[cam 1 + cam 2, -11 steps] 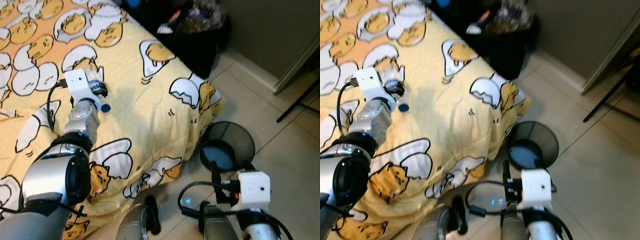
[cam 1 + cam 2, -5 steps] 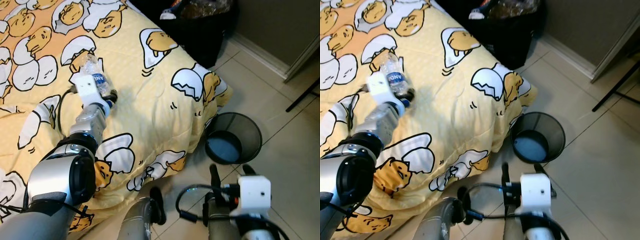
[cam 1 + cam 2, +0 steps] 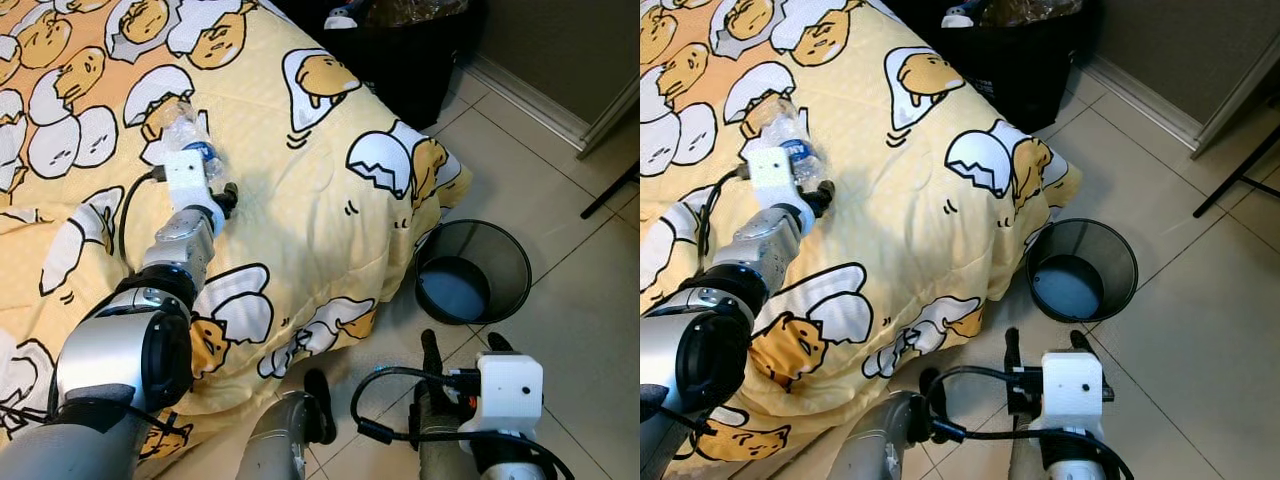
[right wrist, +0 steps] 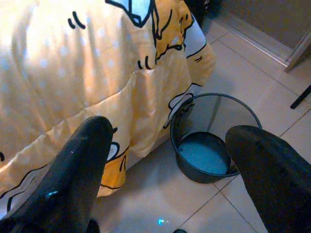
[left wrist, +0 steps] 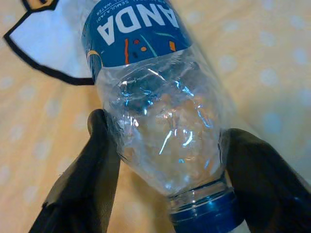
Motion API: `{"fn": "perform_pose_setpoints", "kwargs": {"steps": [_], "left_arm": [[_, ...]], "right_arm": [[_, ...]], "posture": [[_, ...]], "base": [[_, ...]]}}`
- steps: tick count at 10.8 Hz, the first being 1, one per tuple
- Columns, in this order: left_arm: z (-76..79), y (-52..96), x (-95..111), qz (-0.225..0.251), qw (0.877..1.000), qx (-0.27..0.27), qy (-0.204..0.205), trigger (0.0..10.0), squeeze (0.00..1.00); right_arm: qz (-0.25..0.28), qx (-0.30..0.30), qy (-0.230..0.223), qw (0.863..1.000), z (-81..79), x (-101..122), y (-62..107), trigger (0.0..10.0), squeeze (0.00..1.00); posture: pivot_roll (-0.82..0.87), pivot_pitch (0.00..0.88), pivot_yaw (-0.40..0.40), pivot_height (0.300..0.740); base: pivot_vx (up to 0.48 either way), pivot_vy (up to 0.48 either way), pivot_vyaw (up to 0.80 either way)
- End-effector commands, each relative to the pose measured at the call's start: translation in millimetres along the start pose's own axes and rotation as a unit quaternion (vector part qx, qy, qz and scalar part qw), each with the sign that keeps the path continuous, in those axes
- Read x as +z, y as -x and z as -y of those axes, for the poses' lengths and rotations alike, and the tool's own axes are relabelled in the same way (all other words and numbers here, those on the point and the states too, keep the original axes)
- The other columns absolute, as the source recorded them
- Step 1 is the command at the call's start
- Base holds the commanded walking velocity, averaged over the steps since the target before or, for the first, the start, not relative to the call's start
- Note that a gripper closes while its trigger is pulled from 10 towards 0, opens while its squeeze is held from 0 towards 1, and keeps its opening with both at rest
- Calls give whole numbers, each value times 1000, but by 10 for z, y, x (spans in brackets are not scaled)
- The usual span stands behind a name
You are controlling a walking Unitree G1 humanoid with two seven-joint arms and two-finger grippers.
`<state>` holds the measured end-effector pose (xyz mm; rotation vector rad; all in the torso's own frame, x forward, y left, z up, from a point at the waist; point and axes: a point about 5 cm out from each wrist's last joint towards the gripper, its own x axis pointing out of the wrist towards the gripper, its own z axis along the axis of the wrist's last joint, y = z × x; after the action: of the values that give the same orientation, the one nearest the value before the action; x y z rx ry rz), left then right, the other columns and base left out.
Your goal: Clean up the room
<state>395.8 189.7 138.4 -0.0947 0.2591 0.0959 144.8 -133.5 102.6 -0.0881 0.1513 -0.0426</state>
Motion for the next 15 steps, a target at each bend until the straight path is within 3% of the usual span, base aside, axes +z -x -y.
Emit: {"fn": "perform_pose_setpoints", "kwargs": {"steps": [1, 3, 6, 7, 10, 11, 12, 13, 14, 15], "left_arm": [[4, 3, -34, -8, 1000, -10, -12, 0, 0], [7, 0, 7, 1, 1000, -20, -10, 0, 0], [-49, 0, 249, 59, 996, -61, 23, 0, 0], [-109, 17, 399, 101, 991, -81, 41, 0, 0], [-88, 92, 508, 175, 975, -126, 58, 0, 0], [-15, 160, 487, 205, 968, -144, 32, 0, 0], [-39, 279, 329, 217, 966, -141, -2, 0, 0], [-115, 569, -21, 212, 967, -135, -29, 0, 0], [-63, 646, -176, 197, 971, -134, -10, 0, 0], [-46, 734, -315, 190, 973, -132, -10, 0, 0]], "right_arm": [[-14, 2, -8, 1000, -28, -52, 15, 10000, 0], [-10, 4, -7, 1000, -23, -77, -76, 10000, 0], [29, 7, -4, 1000, 29, -31, -449, 10000, 0], [50, 15, -5, 999, 48, 27, -692, 10000, 0], [89, 11, 5, 996, 189, 200, -1059, 10000, 0], [103, 6, 11, 995, 262, 259, -1186, 10000, 0], [120, 6, 20, 993, 318, 325, -1281, 10000, 0], [137, -1, 23, 990, 421, 436, -1437, 10000, 0], [137, -3, 27, 990, 501, 459, -1524, 10000, 0], [147, 8, 27, 989, 483, 569, -1628, 10000, 0]], "posture": [[-320, 352, 254, 740], [-305, 318, 253, 740], [-237, 186, 234, 740], [-190, 108, 198, 740], [-97, 4, 97, 740], [-82, 0, 84, 740], [-74, 0, 77, 740], [-52, 0, 58, 740], [-33, 0, 33, 740], [-19, 0, -11, 740]], "base": [[0, 0, 0], [0, 0, 0], [0, 0, 0], [0, 0, 0], [0, 0, 0], [0, 0, 0], [0, 0, 0], [0, 0, 0], [0, 0, 0], [0, 0, 0]]}}
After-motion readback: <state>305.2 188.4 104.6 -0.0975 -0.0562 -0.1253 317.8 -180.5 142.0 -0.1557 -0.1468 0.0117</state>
